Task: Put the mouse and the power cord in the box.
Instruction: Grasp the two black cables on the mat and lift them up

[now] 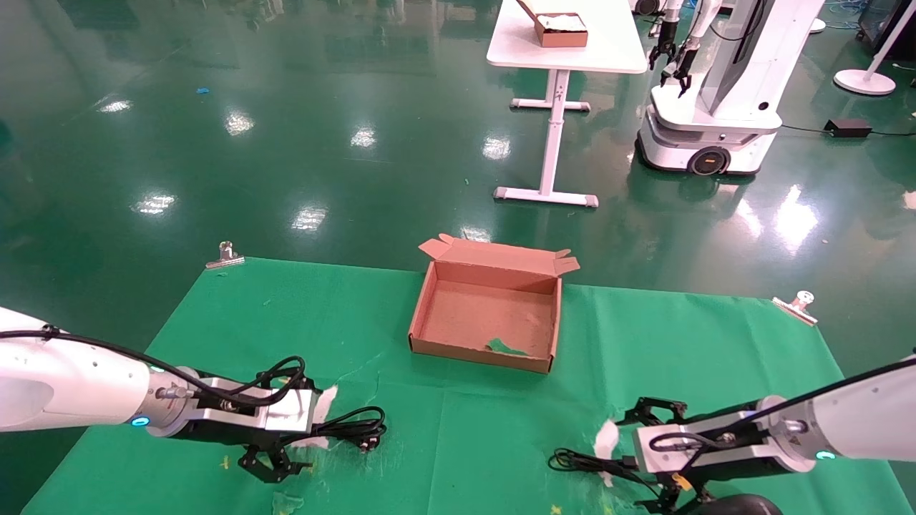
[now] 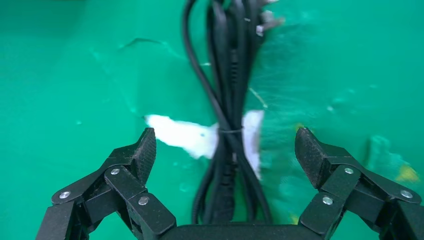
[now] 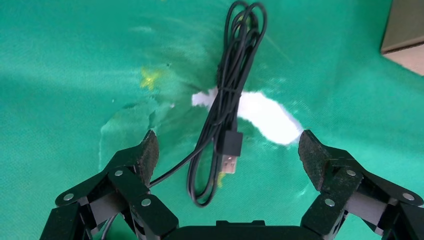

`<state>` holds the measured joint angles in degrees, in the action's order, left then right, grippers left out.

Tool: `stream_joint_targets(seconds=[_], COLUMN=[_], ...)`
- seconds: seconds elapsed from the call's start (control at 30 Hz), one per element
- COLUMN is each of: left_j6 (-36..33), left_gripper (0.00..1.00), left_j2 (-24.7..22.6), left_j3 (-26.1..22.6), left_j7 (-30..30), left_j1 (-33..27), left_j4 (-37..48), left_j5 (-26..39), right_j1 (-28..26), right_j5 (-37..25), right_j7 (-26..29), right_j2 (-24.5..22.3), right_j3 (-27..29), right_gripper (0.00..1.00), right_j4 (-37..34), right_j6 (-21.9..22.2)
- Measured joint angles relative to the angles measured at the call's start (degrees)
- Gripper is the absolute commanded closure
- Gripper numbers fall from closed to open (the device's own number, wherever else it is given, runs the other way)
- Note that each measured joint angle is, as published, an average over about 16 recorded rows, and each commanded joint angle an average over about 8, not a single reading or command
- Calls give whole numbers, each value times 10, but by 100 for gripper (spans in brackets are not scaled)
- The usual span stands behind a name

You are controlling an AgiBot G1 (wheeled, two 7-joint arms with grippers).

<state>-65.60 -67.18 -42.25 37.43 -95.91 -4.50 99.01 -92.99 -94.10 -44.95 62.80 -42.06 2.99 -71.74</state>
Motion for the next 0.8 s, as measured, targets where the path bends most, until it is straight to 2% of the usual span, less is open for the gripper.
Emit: stream_joint_targets(seconds=[0.07,0.1,0.13,0.17,0.2,0.33,0.37,0.4,0.47,0.8], left_j6=[6,9,11,13,15,20,21,21,22,21], left_gripper=[0,0,2,9,18,67,80,90,100,100], left_j2=[-2,-4,-5,-6,-7,-10,-11,-12,-12,-12], left_j3=[1,1,1,1,1,0,-1,-1,-2,-2], left_j7=[3,5,7,8,9,14,14,15,16,16], left_j1=[0,-1,-1,-1,-1,-2,-2,-2,-3,-3], left_j4=[6,10,12,15,17,22,23,24,24,23], left_j5=[-1,-1,-1,-1,-1,1,2,3,4,4], right_j1=[-1,-1,-2,-3,-3,-4,-5,-5,-6,-6], right_j5=[0,-1,-1,-1,-1,-1,-1,-1,-1,-1], right_j7=[-4,-6,-8,-10,-11,-16,-16,-17,-18,-17], right_j2=[0,-1,-1,-2,-2,-5,-6,-7,-7,-8], right_j3=[0,0,0,-1,-1,0,0,0,0,0], right_gripper=[1,9,21,34,46,95,100,100,100,100], right_j4=[-6,-9,-11,-13,-15,-21,-22,-22,-23,-22], right_j6=[0,0,0,-1,-2,-6,-7,-7,-8,-9])
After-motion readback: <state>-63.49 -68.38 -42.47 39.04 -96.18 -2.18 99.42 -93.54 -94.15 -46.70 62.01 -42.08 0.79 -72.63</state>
